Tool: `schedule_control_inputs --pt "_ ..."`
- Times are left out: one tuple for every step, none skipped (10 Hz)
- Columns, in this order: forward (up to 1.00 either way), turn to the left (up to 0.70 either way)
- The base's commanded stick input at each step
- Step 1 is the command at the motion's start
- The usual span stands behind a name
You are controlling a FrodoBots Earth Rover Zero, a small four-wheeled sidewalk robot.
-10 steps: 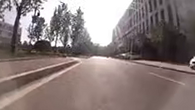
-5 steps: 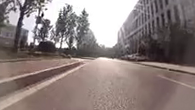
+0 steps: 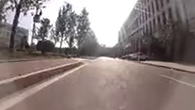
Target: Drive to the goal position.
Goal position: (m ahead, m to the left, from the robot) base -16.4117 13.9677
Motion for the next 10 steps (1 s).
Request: schedule_control_inputs --pt "0.7 0.0" --pt "0.7 0.0" --pt "0.7 0.0" --pt "0.7 0.0" --pt "0.7 0.0" --pt "0.7 0.0" --pt "0.7 0.0" --pt "0.7 0.0" --pt "0.7 0.0" --pt "0.7 0.0"
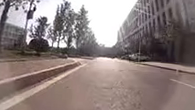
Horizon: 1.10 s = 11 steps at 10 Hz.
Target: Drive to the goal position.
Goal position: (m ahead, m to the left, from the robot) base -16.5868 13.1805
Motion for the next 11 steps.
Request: schedule_control_inputs --pt "0.7 0.0" --pt "0.7 0.0" --pt "0.7 0.04" --pt "0.7 0.1" --pt "0.7 0.14" --pt "0.7 0.05" --pt "0.7 0.01" --pt "0.7 0.0" --pt "0.7 0.0" --pt "0.7 0.0" --pt "0.7 0.0"
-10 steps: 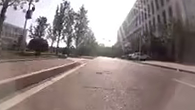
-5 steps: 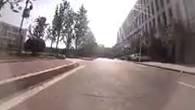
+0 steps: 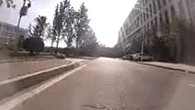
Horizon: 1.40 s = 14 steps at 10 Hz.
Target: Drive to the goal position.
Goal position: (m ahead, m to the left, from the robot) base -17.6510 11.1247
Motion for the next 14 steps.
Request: schedule_control_inputs --pt "0.7 0.0" --pt "0.7 0.0" --pt "0.7 0.0" --pt "0.7 0.0" --pt "0.7 0.0" --pt "0.7 0.0" --pt "0.7 0.0" --pt "0.7 0.0" --pt "0.7 0.0" --pt "0.7 0.0" --pt "0.7 0.0" --pt "0.7 0.0" --pt "0.7 0.0" --pt "0.7 0.0"
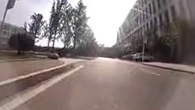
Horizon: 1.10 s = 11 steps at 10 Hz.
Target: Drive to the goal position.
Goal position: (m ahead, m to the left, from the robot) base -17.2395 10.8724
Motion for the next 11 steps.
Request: schedule_control_inputs --pt "0.7 0.0" --pt "0.7 0.0" --pt "0.7 0.0" --pt "0.7 0.0" --pt "0.7 0.0" --pt "0.7 0.0" --pt "0.7 0.0" --pt "0.7 0.0" --pt "0.7 0.0" --pt "0.7 0.0" --pt "0.7 0.0"
